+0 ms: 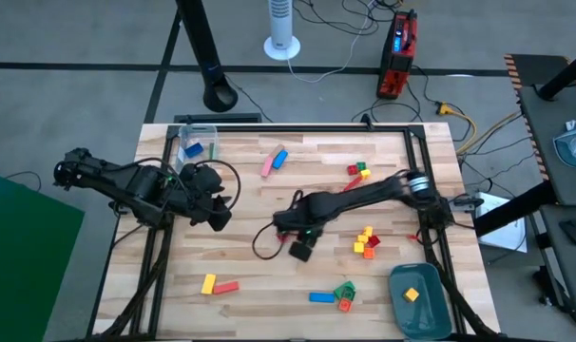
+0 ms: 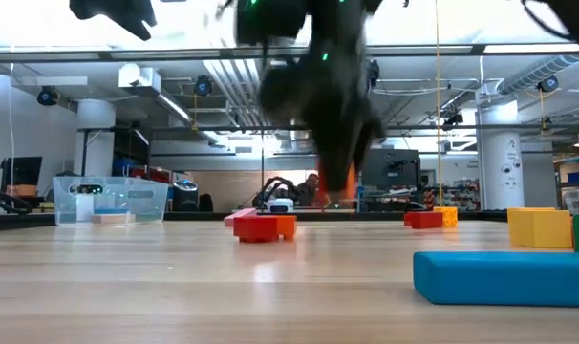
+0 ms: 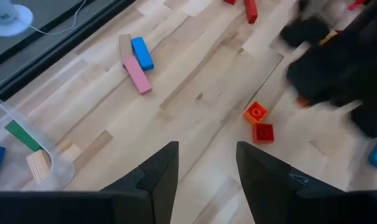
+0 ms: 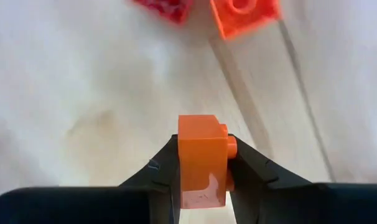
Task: Sort blocks by size
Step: Put the orange square game piece into the blue bin
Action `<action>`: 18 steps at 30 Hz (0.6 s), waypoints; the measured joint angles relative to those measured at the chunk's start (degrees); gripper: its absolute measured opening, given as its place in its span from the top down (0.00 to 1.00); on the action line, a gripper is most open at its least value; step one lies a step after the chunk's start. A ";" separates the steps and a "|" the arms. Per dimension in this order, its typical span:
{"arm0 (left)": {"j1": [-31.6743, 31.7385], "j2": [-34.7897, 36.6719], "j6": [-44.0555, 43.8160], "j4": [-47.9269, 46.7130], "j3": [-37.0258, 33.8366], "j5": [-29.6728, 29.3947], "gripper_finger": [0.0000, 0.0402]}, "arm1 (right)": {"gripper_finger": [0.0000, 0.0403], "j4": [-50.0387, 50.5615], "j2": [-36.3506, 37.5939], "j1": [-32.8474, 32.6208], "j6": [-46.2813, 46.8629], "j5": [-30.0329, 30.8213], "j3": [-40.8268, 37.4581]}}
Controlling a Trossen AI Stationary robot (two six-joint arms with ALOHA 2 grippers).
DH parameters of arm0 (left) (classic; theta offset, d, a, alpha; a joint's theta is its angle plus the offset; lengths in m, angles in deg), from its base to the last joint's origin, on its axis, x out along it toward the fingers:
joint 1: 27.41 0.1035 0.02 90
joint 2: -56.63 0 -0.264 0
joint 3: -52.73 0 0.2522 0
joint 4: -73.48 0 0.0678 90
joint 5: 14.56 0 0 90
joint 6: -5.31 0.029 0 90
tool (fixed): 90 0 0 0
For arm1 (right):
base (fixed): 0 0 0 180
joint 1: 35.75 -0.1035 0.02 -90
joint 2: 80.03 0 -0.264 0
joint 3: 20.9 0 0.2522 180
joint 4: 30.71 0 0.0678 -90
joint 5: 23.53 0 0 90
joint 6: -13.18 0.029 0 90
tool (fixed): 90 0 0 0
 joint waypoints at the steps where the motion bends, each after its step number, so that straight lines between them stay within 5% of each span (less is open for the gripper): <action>1: 0.02 0.00 0.18 0.04 0.00 -0.23 0.63 | 0.79 2.42 2.49 -0.44 -0.86 -0.12 -0.03; 9: 0.07 0.00 2.40 0.40 0.00 -1.04 0.63 | 0.78 8.50 23.84 -9.37 -0.68 0.22 -8.07; 18: 0.07 0.00 3.68 0.85 0.00 -1.07 0.63 | 0.76 8.14 39.57 -29.91 14.72 0.25 -24.58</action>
